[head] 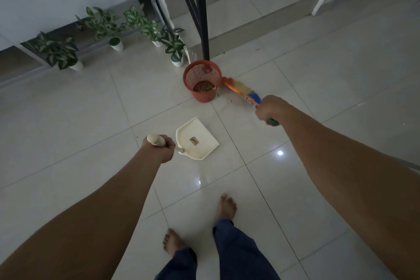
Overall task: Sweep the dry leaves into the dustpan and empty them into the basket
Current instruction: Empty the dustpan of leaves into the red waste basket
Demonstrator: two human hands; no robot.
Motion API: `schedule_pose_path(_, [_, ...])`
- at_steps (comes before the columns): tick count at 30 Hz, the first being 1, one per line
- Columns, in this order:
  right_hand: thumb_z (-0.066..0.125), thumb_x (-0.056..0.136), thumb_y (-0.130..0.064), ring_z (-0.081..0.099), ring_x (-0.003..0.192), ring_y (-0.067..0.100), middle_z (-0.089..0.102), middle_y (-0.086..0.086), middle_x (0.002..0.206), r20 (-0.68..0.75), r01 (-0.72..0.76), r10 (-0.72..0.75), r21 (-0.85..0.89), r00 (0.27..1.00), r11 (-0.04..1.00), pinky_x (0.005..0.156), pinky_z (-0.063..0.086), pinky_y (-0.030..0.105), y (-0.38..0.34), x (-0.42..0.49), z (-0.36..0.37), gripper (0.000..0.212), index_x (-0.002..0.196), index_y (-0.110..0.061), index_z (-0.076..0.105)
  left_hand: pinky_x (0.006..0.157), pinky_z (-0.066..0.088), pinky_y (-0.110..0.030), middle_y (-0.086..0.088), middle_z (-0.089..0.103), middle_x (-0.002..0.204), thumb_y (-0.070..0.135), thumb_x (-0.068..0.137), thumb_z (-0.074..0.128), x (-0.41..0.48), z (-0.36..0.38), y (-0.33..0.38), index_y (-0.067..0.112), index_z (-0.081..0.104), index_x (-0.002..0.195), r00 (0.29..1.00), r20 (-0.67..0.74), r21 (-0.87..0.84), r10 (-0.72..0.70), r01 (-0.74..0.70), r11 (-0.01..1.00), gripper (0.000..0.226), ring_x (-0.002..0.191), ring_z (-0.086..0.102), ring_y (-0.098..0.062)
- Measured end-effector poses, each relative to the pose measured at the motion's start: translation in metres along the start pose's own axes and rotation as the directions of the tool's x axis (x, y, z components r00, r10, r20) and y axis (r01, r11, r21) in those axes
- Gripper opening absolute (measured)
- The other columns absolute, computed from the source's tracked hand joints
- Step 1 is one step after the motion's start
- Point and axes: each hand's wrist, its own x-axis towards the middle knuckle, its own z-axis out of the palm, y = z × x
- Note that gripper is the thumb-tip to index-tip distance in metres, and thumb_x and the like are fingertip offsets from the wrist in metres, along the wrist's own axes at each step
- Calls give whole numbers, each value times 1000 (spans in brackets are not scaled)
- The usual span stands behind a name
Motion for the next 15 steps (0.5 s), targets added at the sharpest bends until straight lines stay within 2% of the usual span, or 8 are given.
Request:
schedule_pose_path(3, [51, 95, -13, 55, 53, 16, 58, 10, 75, 55, 21, -14, -124, 998, 992, 46, 44, 25, 4, -10, -4, 23, 115, -2, 52, 53, 52, -18, -6, 61, 86, 14, 91, 56, 3, 3, -4, 7, 59, 102, 999, -41, -29, 18, -19, 999, 13, 40, 51, -16])
schedule_pose_path(5, [52, 94, -12, 57, 53, 17, 60, 10, 72, 70, 16, -2, -191, 998, 981, 47, 46, 26, 17, -24, -8, 13, 101, -1, 52, 45, 49, -18, -6, 61, 93, 17, 89, 61, 3, 5, -3, 9, 58, 108, 999, -49, -39, 12, -14, 999, 20, 49, 53, -16])
schedule_pose_path(7, [53, 91, -12, 59, 52, 18, 63, 11, 69, 92, 13, 7, -222, 996, 975, 48, 48, 27, 35, -39, -15, 12, 89, 0, 54, 40, 47, -18, -5, 61, 95, 19, 88, 63, 2, 9, 5, 11, 58, 112, 998, -65, -73, -2, -2, 997, 26, 50, 54, -16])
schedule_pose_path(10, [58, 90, -12, 60, 55, 19, 67, 14, 76, 151, -12, 41, -184, 988, 983, 52, 51, 29, 59, -62, -28, 18, 103, 0, 64, 40, 46, -18, -5, 61, 95, 22, 87, 65, 1, 6, 14, 11, 58, 110, 990, -138, -51, 16, -23, 998, 27, 54, 56, -16])
schedule_pose_path(12, [60, 89, -9, 59, 54, 18, 67, 15, 79, 157, -30, 54, -156, 986, 987, 48, 49, 26, 67, -79, -31, 23, 111, -3, 65, 40, 47, -18, -5, 61, 96, 21, 87, 64, -11, 4, 21, 11, 58, 109, 995, -102, -35, 7, -10, 999, 25, 55, 57, -16])
schedule_pose_path(14, [59, 89, -8, 60, 54, 19, 68, 15, 80, 138, -38, 58, -145, 989, 989, 47, 48, 25, 67, -94, -26, 24, 112, -6, 65, 41, 47, -18, -7, 61, 94, 19, 88, 62, -34, 5, 35, 9, 58, 105, 994, -108, -63, 34, -41, 997, 19, 56, 57, -15])
schedule_pose_path(15, [59, 89, -9, 61, 56, 20, 69, 15, 80, 125, -44, 62, -143, 990, 989, 47, 48, 25, 65, -99, -21, 23, 111, -5, 64, 44, 49, -19, -8, 61, 90, 17, 87, 63, 0, 13, 45, 8, 57, 101, 990, -133, -63, 54, -63, 996, 18, 56, 57, -15])
